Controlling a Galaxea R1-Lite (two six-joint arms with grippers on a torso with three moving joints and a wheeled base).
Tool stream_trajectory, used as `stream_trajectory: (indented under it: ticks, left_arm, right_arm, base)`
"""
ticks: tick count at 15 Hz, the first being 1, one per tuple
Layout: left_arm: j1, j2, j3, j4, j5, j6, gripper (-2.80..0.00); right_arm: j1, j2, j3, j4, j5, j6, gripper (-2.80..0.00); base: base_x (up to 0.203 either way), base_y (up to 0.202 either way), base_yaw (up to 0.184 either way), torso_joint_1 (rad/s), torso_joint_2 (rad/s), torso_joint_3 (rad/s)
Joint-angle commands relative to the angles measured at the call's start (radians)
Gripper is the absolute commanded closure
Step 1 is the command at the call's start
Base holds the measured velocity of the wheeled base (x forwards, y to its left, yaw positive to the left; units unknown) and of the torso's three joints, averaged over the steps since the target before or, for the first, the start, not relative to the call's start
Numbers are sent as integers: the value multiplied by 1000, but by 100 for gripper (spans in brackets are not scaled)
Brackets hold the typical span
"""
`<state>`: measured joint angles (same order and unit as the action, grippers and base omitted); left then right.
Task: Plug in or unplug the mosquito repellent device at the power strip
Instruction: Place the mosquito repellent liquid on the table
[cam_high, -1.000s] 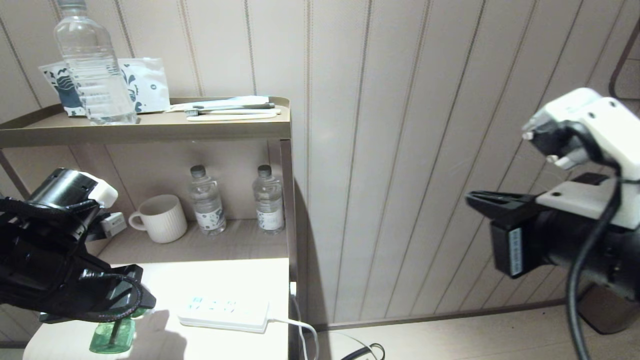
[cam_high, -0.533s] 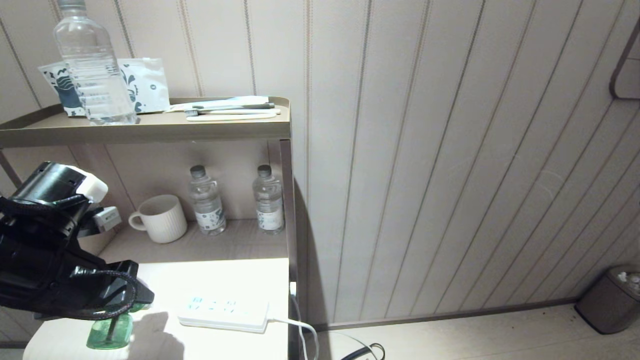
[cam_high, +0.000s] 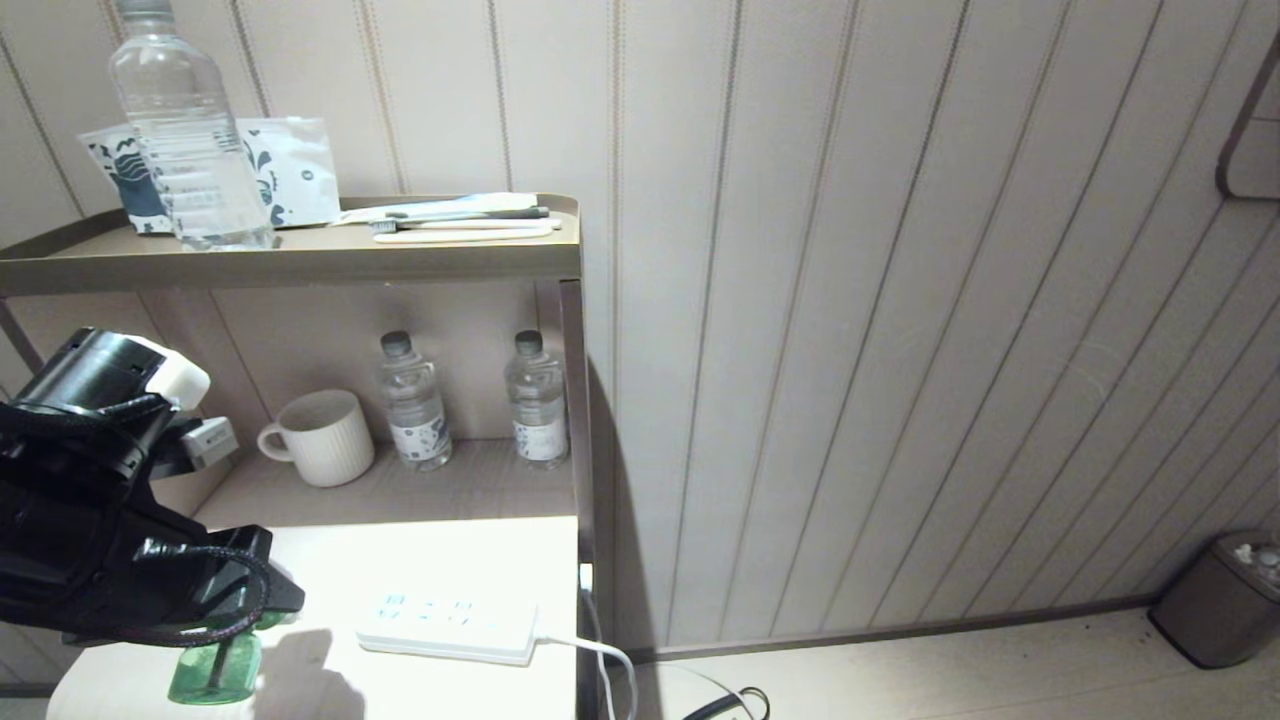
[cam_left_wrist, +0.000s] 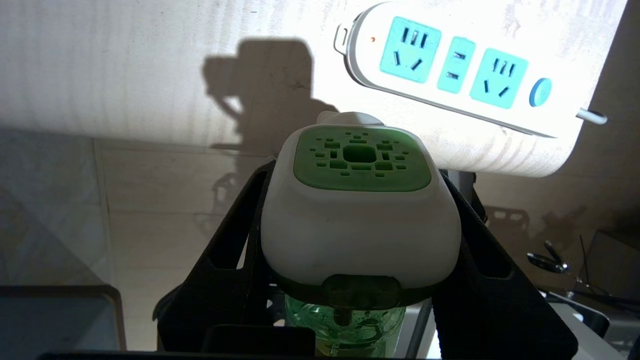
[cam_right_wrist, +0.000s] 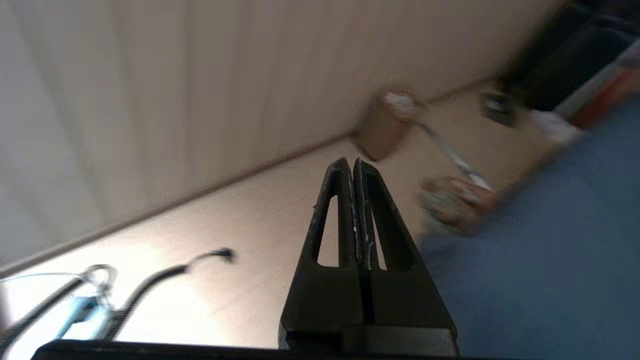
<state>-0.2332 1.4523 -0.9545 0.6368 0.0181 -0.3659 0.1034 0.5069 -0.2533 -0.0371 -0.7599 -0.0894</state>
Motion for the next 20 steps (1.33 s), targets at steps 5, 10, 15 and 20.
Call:
stream_trajectory:
  ticks: [5, 10, 15, 20]
  left_arm:
    - [0, 19, 0, -8, -29, -1, 0]
    - [0, 14, 13, -44, -32, 19, 0]
    - [0, 13, 71, -114, -32, 21, 0]
    - [0, -14, 108, -141, -32, 29, 0]
  right_arm:
    - [-75, -225, 178, -83, 410, 17, 0]
    - [-109, -389, 249, -38, 700, 62, 0]
    - [-103, -507, 246, 71, 766, 39, 0]
    - [-103, -507, 247, 71, 766, 54, 0]
  base:
    - [0, 0, 0, 0, 0, 0]
    - [0, 0, 0, 0, 0, 0]
    - [0, 0, 0, 0, 0, 0]
    - [0, 0, 0, 0, 0, 0]
